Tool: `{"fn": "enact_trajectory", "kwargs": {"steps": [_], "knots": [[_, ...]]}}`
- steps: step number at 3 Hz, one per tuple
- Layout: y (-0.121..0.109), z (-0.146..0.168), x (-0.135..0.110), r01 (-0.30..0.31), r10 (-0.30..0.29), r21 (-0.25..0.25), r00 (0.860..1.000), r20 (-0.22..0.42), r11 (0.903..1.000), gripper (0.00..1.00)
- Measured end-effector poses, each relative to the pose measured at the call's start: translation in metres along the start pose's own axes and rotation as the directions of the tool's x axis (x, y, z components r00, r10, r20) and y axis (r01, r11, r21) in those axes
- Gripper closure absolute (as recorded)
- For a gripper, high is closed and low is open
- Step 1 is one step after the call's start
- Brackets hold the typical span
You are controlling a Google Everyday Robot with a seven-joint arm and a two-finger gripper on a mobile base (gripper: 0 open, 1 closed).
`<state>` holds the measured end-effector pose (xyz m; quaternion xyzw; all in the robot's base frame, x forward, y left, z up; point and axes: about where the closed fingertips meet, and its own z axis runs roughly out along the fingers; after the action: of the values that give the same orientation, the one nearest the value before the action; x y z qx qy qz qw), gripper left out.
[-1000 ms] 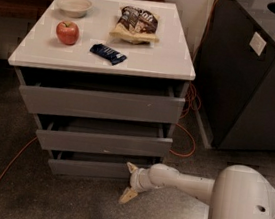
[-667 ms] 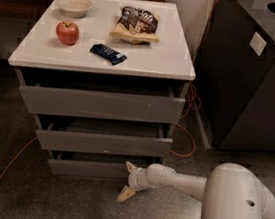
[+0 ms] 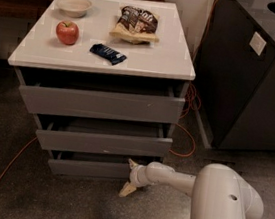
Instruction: Place brown chip bag into bottom drawer
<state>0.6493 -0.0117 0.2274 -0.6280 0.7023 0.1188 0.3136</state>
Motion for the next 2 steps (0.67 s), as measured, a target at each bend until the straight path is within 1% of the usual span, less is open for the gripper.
{"fn": "enact_trajectory", "kwargs": {"steps": [1,2], "knots": [[-0.009,0.014,0.012,0.009,-0.009,0.028,1.000,0.001,0.9996,0.00],[-0.027,0.032,0.024,0.015,-0.015,0.052,1.000,-0.001,0.9985,0.00]]}}
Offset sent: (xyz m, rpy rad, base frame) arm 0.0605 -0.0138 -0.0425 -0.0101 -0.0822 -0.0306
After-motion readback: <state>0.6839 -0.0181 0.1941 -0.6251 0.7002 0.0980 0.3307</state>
